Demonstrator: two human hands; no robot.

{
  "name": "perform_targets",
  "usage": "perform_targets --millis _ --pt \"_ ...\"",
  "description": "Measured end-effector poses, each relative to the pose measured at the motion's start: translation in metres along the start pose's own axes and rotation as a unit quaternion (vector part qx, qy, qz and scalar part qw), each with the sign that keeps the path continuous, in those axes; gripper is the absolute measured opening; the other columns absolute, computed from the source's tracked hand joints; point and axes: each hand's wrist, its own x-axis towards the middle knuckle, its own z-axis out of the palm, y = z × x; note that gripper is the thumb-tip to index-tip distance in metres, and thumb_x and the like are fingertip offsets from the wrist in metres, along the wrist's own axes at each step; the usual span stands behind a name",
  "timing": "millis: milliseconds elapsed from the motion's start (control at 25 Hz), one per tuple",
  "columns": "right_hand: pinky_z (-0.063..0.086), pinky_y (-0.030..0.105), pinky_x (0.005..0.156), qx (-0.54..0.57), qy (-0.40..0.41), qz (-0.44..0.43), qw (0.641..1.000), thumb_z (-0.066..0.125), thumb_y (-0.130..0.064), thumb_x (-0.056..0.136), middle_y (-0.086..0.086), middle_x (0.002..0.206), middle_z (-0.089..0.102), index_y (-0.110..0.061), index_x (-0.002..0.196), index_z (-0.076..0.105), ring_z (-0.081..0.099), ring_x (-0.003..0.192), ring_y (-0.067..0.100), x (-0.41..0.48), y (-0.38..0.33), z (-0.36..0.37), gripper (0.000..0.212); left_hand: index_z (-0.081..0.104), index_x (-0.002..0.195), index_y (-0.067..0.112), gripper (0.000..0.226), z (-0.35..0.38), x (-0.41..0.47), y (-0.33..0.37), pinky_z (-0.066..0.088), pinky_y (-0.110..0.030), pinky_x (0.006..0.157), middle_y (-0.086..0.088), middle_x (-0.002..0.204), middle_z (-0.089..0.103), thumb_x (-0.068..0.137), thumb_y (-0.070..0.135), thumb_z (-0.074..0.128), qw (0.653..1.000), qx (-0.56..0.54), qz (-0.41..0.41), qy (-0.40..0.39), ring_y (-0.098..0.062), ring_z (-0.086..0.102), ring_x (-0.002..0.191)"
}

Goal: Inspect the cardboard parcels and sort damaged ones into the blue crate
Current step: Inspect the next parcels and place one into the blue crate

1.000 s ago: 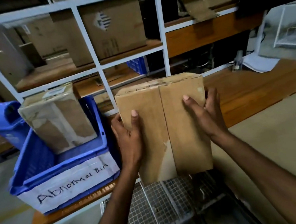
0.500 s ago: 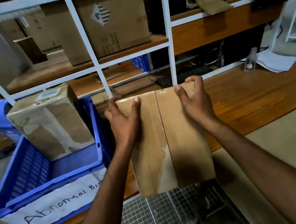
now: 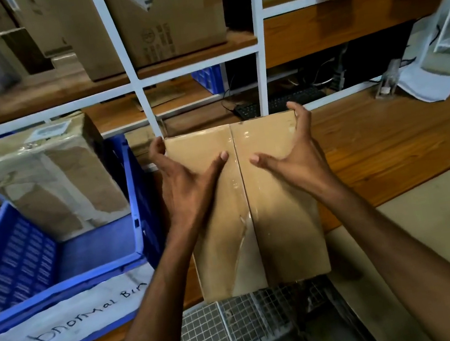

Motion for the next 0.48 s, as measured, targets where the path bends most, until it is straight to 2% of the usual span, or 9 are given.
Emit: perform_targets --millis 80,200,280,360,480 --pt "0.037 0.029 0.094 -0.008 0.016 0.011 1.000 0.093 -0.035 0.072 0.001 0.158 0.039 -0.034 0.161 0.012 0.040 0.128 0.011 0.005 0.003 0.002 0.120 0.007 0.162 0.024 0.114 0.004 -0.001 -0.002 0.030 -0.033 0.104 -0.004 0.162 0.034 0.082 0.058 0.079 1.000 0.024 0.009 -0.011 -0.014 0.044 0.129" --pt "0.038 0.031 0.103 0.002 -0.007 0.032 0.999 0.093 -0.036 0.072 0.003 0.161 0.037 -0.031 0.163 0.006 0.041 0.142 0.024 0.006 0.010 0.005 0.127 -0.003 0.165 0.029 0.116 0.005 -0.005 -0.010 0.026 -0.039 0.111 0.000 0.171 0.016 0.084 0.065 0.071 0.999 0.049 0.017 -0.015 -0.026 0.036 0.146" --pt "0.042 0.036 0.104 -0.018 -0.008 0.033 0.999 0.092 -0.039 0.072 0.004 0.157 0.042 -0.030 0.162 0.009 0.044 0.140 0.026 0.005 0.013 0.009 0.122 -0.011 0.164 0.037 0.120 0.003 -0.010 -0.017 0.027 -0.048 0.114 0.004 0.173 0.009 0.082 0.068 0.073 0.997 0.063 0.018 -0.040 -0.029 0.034 0.148" --pt "0.042 0.034 0.099 -0.029 0.020 0.040 0.999 0.090 -0.040 0.075 0.004 0.150 0.049 -0.027 0.160 0.018 0.049 0.135 0.026 0.005 0.014 0.009 0.112 -0.010 0.163 0.042 0.112 0.003 -0.022 -0.025 0.032 -0.055 0.115 0.004 0.172 0.016 0.088 0.063 0.071 0.998 0.062 0.012 -0.031 -0.028 0.039 0.146" --pt "0.039 0.036 0.102 -0.030 -0.030 0.036 0.998 0.089 -0.036 0.078 0.005 0.155 0.042 -0.029 0.162 0.007 0.044 0.139 0.027 -0.005 0.019 0.008 0.118 -0.009 0.162 0.044 0.105 0.006 -0.032 -0.028 0.031 -0.056 0.116 0.004 0.171 0.020 0.091 0.063 0.067 0.998 0.060 -0.004 -0.017 -0.027 0.039 0.146"
